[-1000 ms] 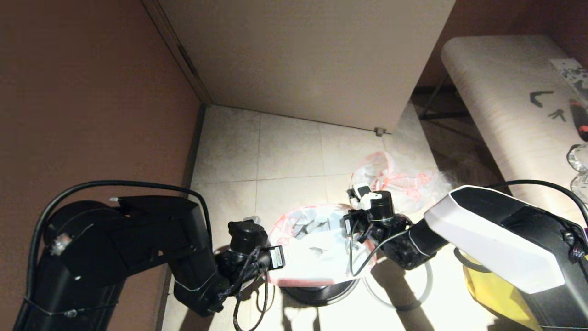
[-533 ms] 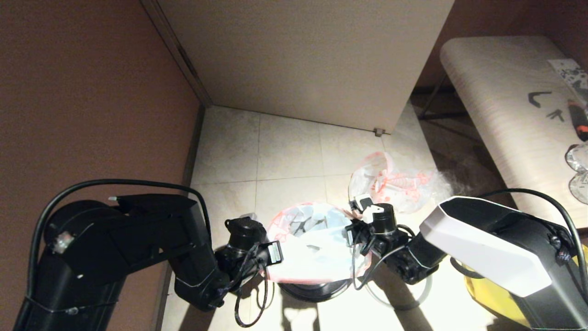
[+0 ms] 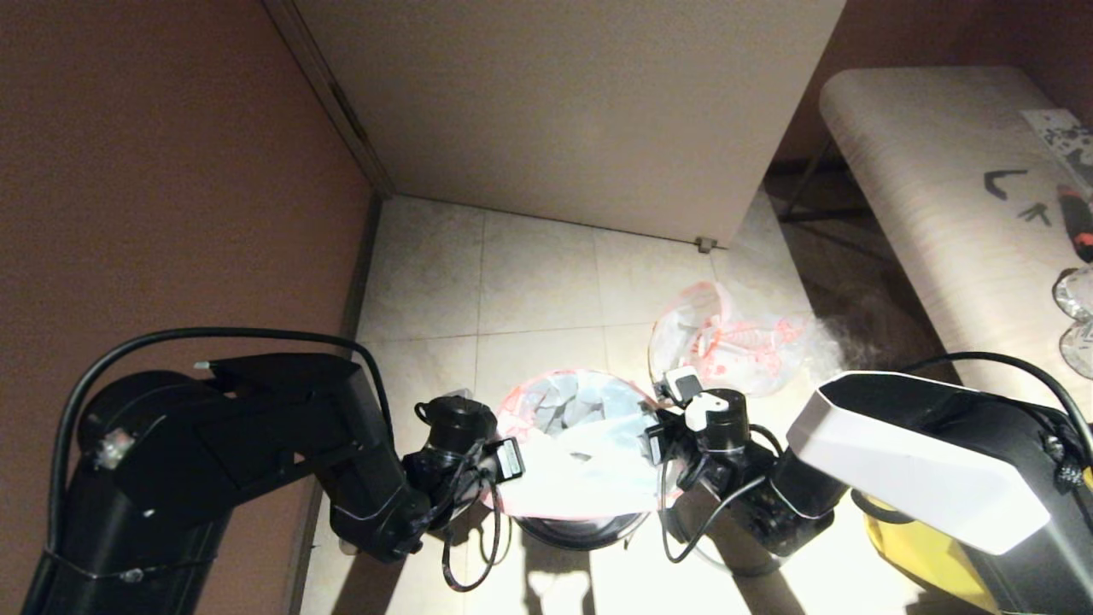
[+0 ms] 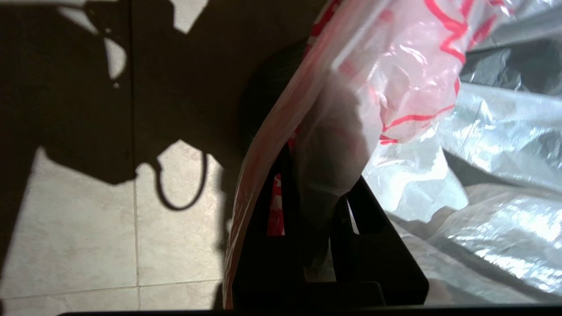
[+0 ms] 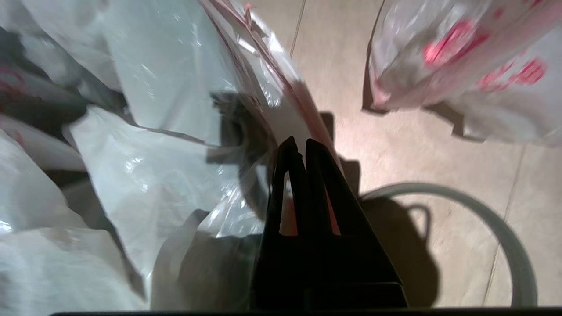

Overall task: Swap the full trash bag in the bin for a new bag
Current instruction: Put the new garbage bag on the trash can

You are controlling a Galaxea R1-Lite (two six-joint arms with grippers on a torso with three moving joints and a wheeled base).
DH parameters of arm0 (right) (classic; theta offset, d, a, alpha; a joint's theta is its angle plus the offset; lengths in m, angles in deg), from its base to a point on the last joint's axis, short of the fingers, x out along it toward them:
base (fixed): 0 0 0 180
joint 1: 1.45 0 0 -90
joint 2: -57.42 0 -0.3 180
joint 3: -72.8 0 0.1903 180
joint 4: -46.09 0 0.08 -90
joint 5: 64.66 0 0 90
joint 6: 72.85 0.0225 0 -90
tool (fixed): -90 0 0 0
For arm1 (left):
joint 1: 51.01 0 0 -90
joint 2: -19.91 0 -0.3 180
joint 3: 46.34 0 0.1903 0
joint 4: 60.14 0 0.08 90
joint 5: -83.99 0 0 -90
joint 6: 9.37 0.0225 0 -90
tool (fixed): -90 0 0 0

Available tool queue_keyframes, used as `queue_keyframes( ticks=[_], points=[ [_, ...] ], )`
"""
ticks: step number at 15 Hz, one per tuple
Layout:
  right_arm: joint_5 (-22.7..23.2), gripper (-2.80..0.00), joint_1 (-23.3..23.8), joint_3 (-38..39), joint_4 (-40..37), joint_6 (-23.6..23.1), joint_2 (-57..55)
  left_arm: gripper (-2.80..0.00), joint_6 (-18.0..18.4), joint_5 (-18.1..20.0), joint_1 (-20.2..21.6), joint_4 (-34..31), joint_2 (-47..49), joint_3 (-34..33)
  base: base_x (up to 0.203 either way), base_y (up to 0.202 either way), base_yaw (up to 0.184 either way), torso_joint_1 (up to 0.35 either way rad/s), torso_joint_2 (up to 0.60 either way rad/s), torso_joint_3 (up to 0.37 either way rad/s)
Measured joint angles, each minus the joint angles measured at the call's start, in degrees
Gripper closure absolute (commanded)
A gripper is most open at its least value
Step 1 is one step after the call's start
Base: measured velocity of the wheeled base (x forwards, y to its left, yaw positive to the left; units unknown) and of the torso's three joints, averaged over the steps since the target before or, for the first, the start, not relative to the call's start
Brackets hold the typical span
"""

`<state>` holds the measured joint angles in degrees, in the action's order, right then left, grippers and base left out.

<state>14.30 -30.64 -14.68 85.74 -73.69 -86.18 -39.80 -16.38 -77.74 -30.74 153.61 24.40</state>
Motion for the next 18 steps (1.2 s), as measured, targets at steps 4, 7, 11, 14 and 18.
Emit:
queue_keyframes(
  ticks=[4,7,11,14,18],
  points=[
    [0.02,0.0,-0.05,-0.15,-1.25,-1.27,4.5,0.0,-0.09,-0.02,0.17,0.17,0.0,0.2,0.0,0.0,0.0,0.0,0.0,0.0],
    [-1.28,0.0,-0.1,-0.19,-1.94,-3.67,6.46,0.0,-0.18,-0.43,0.89,0.09,0.04,0.87,0.0,0.0,0.0,0.0,0.0,0.0],
    [-3.35,0.0,-1.81,-0.41,-7.38,-4.21,9.92,0.0,-0.99,-4.27,1.41,-0.26,0.97,3.06,0.0,0.0,0.0,0.0,0.0,0.0],
    [-6.78,0.0,-3.88,-2.89,-16.16,-2.34,11.86,0.0,-4.77,-6.53,2.17,-4.84,1.41,6.81,0.0,0.0,0.0,0.0,0.0,0.0],
    [-7.58,0.0,-6.37,-11.74,-27.17,4.38,11.38,0.0,-9.6,-9.27,4.06,-9.54,1.55,11.9,0.0,0.0,0.0,0.0,0.0,0.0]
  ],
)
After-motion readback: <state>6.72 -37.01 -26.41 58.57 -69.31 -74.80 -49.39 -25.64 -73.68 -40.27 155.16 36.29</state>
